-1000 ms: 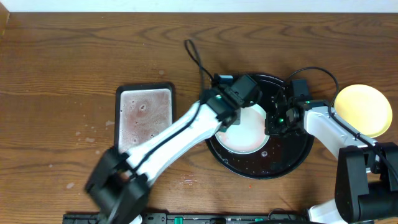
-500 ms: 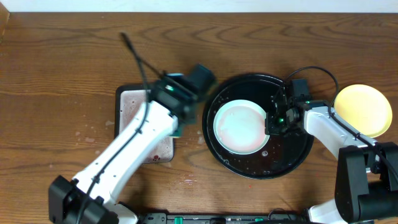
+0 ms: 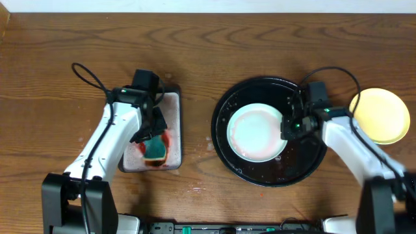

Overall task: Clean dirty plates on tray and stack at the side
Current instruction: 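Return the sponge to the soapy tray with the left gripper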

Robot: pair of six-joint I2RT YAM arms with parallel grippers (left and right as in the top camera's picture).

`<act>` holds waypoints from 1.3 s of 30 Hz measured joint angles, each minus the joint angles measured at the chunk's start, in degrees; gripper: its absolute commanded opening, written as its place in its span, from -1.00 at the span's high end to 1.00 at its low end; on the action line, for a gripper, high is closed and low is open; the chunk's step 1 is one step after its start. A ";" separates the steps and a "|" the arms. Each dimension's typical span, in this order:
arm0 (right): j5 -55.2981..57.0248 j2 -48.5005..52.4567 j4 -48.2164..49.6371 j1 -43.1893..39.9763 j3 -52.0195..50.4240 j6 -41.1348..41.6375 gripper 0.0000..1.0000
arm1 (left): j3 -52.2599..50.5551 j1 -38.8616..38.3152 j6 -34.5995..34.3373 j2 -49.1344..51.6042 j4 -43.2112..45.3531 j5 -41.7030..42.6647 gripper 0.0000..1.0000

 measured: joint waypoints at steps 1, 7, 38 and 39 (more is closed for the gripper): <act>2.27 -2.16 -0.44 1.05 0.00 0.17 0.98 | 0.00 0.07 0.24 -0.11 -0.11 0.50 0.14; 17.25 -10.47 -1.99 9.75 0.00 0.85 0.97 | -0.04 0.04 1.27 -4.96 -2.47 1.62 0.09; 70.66 -22.51 -2.49 46.88 0.00 -9.94 0.98 | -0.04 0.04 1.64 -20.76 -8.15 2.47 -0.64; 71.73 -22.51 -2.49 47.45 0.00 -10.43 0.98 | -0.04 0.04 1.64 -20.76 -8.15 2.47 -0.63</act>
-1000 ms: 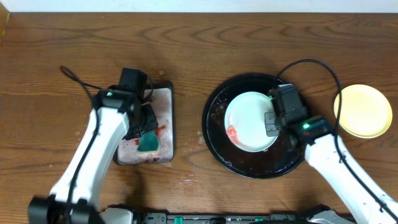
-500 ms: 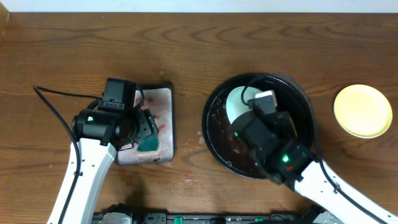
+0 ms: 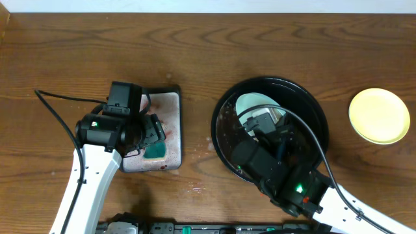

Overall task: Clean dirty plates on tray and stack at the side
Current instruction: 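Return the sponge to the soapy tray with the left gripper, then lift the pale green plate on edge with the right gripper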

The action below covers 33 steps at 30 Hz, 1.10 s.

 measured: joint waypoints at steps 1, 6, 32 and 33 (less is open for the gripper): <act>0.96 -0.02 0.00 0.70 0.00 -0.44 0.98 | 0.00 0.00 0.00 0.00 0.00 0.00 -0.63; 3.28 -0.02 0.00 1.92 0.00 -2.08 0.98 | 0.00 0.00 0.00 0.00 0.00 0.00 -0.64; 8.70 -0.02 0.00 2.01 0.00 -2.91 0.98 | 0.00 0.00 0.00 0.00 0.00 -0.02 -0.64; 8.72 -0.02 0.00 2.01 0.00 -2.91 0.98 | 0.00 0.00 0.00 0.00 0.00 0.00 -0.64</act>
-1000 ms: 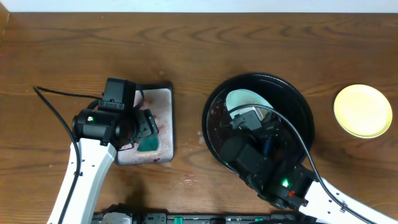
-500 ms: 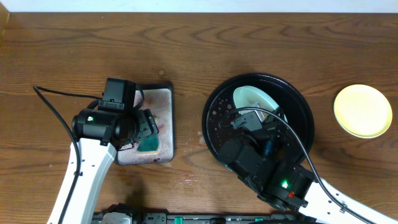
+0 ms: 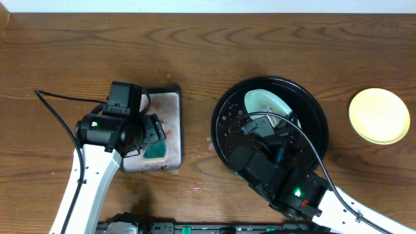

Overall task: Clean dirty plates on tray and stack at the side
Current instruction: 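Lift the pale green plate on edge with the right gripper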

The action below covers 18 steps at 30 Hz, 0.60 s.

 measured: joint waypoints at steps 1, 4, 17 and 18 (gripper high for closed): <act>0.00 0.00 0.00 0.00 0.00 0.00 0.98 | 0.00 0.00 0.00 0.00 0.00 -0.02 -0.64; -0.02 0.02 0.02 0.00 0.00 0.00 0.98 | 0.00 0.00 0.00 0.00 0.00 0.00 -0.64; -3.63 0.02 0.66 -0.02 0.00 3.52 0.98 | 0.00 0.00 0.00 0.00 0.00 -0.02 -0.64; -3.76 0.00 0.66 -0.04 0.00 3.76 0.98 | 0.00 0.00 0.00 0.00 0.00 0.00 -0.64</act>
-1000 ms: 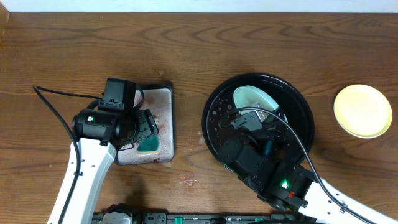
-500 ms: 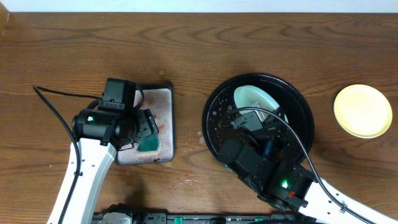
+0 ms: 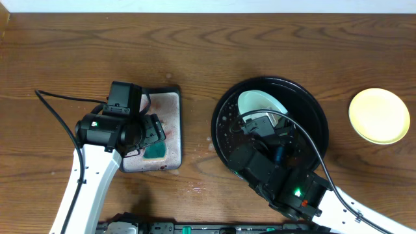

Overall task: Clean dirty plates on tray and stack at the side
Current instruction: 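Lift the pale green plate on edge with the right gripper, then carry the pale green plate right and stack it on the plates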

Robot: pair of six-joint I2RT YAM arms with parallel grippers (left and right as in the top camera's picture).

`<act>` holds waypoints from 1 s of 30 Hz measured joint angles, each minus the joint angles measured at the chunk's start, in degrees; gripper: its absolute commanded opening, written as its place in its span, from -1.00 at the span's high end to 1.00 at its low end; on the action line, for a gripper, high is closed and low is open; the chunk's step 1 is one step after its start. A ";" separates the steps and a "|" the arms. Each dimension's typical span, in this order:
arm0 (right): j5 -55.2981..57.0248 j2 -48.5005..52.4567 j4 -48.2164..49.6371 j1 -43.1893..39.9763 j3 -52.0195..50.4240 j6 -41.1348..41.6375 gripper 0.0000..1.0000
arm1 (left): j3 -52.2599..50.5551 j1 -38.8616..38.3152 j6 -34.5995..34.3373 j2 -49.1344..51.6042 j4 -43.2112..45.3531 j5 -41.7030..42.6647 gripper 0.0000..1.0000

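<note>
A pale white plate [image 3: 259, 104] shows over the far part of the round black tray [image 3: 313, 110]. Its near half is hidden under my right arm. That arm is raised high towards the camera, and my right gripper [image 3: 263, 125] sits at the plate's near rim, apparently shut on it. On the left, a teal sponge [image 3: 156, 152] lies on a small rectangular tray [image 3: 170, 110] smeared with red. My left gripper [image 3: 155, 133] hangs just above the sponge, apart from it and seemingly open. A clean yellow plate [image 3: 379, 116] rests on the table at the right.
Wet specks dot the black tray and the wood [image 3: 195, 188] in front of it. Cables loop from both arms. The wooden table stretches bare along the back and between the two trays.
The white plate and my right gripper have shifted slightly to the left over the black tray. The left arm and the sponge have not moved.
At first my left gripper was down on the sponge in the small tray, and my right gripper was at the right rim of the plate lying mid-tray. Then the left gripper was raised off the sponge. The right arm was high, with the plate at the tray's far side.
</note>
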 measured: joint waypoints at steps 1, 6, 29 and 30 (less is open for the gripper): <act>-0.17 0.00 0.00 -0.13 0.00 0.24 0.98 | 0.00 0.00 0.00 0.00 0.00 0.00 -0.65; -3.15 0.02 -0.22 -1.57 0.00 1.07 0.98 | 0.00 0.00 0.00 0.00 -0.02 0.00 -0.64; -35.04 0.48 -1.46 -19.69 -0.02 14.36 0.99 | 0.00 0.00 0.00 0.00 0.02 -0.02 -0.64; -38.93 0.63 -1.49 -22.45 -0.02 14.69 0.99 | 0.00 0.00 0.00 0.00 0.00 -0.02 -0.64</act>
